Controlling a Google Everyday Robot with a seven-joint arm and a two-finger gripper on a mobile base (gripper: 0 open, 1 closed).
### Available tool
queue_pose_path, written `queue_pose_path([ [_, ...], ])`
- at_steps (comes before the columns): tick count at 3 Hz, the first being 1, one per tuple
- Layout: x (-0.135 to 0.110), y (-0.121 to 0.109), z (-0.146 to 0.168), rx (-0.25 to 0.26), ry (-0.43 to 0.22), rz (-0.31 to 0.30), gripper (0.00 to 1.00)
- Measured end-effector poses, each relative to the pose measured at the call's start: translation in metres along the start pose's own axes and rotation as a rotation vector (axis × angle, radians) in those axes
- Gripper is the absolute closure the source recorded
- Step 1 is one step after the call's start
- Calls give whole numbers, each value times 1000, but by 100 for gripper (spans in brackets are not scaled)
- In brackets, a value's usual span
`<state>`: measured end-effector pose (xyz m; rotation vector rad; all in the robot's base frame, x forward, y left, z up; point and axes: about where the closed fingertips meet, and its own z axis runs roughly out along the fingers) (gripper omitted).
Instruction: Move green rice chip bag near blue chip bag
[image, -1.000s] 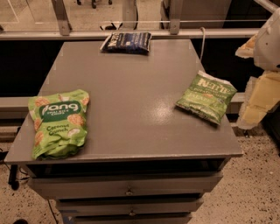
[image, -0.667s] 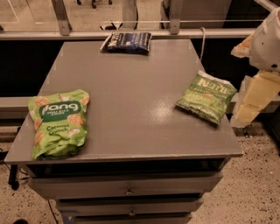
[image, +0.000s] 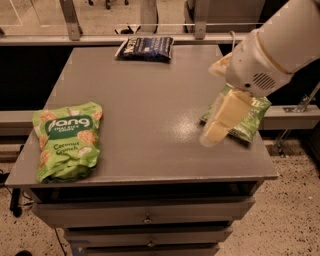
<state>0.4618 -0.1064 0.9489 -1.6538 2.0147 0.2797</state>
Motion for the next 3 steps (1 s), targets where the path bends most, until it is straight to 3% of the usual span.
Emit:
queue_pose_path([
  [2,-95,54,82,-132,-260,-25,0],
  [3,-137,84,122,-183,-345,-47,0],
])
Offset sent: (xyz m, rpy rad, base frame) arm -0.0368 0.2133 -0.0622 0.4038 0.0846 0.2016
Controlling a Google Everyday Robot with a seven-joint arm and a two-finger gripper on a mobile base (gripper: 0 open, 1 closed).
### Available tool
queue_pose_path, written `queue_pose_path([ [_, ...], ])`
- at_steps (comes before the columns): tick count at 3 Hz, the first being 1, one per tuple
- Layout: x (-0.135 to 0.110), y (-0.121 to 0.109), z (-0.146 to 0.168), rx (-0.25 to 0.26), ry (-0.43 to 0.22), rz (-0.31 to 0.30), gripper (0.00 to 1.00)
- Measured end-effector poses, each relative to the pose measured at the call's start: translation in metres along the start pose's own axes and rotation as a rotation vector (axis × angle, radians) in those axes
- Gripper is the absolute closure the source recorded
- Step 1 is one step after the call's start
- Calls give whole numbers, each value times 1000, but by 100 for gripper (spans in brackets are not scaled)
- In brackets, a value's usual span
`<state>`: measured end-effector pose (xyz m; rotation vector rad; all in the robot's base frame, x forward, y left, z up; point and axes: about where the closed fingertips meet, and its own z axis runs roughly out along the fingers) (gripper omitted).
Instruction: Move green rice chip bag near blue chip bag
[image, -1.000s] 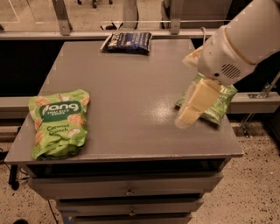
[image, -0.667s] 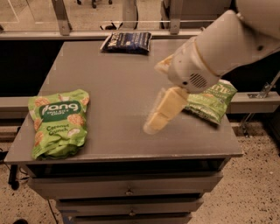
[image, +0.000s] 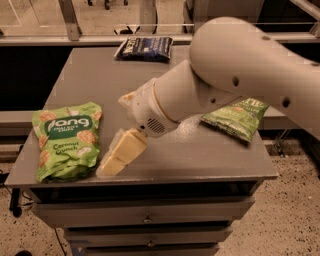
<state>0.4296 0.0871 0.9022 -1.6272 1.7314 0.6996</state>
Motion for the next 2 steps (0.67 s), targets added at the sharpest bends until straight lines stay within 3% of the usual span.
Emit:
queue_pose_path([
  [1,-23,13,52,-35,-72,-25,0],
  [2,-42,14,86,-37,-122,-59,0],
])
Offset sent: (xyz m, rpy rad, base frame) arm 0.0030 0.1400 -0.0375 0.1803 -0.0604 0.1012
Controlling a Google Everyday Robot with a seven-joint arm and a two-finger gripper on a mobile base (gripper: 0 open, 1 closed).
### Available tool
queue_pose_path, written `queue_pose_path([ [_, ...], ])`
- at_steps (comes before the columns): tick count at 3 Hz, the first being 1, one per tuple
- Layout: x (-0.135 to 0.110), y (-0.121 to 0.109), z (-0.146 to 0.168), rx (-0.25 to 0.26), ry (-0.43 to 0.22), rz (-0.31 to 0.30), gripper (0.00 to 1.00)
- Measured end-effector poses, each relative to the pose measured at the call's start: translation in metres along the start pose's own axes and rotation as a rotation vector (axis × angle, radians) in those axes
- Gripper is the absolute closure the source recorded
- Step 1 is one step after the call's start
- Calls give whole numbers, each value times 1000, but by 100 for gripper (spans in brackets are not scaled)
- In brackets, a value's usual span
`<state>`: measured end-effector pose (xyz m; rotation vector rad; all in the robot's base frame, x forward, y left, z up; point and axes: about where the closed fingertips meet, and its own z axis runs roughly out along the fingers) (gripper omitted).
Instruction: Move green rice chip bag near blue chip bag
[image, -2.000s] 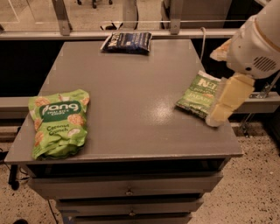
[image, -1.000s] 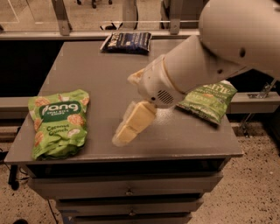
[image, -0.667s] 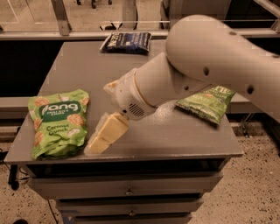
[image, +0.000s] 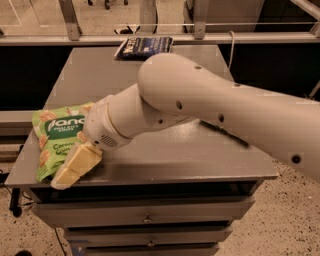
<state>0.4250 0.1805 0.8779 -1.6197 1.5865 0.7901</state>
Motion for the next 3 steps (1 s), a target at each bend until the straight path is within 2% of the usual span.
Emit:
queue_pose_path([
  [1,6,0,25,-6,-12,-6,18],
  [3,16,5,40,-7,-7,-8,65],
])
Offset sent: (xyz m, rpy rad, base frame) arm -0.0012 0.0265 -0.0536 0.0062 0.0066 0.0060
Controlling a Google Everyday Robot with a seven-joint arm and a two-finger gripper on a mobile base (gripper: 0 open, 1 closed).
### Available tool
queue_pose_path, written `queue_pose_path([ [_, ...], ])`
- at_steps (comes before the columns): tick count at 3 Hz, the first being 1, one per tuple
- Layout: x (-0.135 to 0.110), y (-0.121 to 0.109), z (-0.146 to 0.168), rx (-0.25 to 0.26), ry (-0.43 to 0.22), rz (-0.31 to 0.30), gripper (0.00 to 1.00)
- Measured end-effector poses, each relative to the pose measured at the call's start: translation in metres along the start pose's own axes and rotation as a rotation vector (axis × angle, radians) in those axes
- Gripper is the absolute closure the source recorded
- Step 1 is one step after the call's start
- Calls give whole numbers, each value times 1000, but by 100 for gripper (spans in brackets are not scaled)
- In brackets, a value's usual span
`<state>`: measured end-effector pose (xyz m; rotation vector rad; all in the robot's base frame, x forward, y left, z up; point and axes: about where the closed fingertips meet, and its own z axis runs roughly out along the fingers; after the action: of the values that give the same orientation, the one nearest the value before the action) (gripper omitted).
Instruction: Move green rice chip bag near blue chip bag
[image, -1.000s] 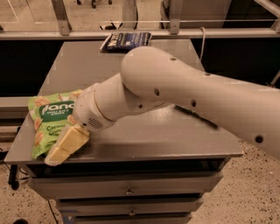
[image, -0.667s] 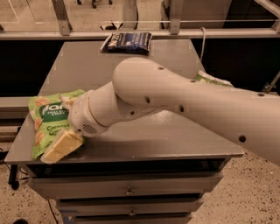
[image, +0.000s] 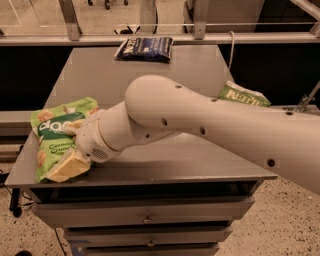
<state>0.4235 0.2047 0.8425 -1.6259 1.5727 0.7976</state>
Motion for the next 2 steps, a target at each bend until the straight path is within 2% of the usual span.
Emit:
queue_pose_path([
  [1,-3,0,-2,0,0,0,87],
  [2,-4,-1,-3,0,0,0,100],
])
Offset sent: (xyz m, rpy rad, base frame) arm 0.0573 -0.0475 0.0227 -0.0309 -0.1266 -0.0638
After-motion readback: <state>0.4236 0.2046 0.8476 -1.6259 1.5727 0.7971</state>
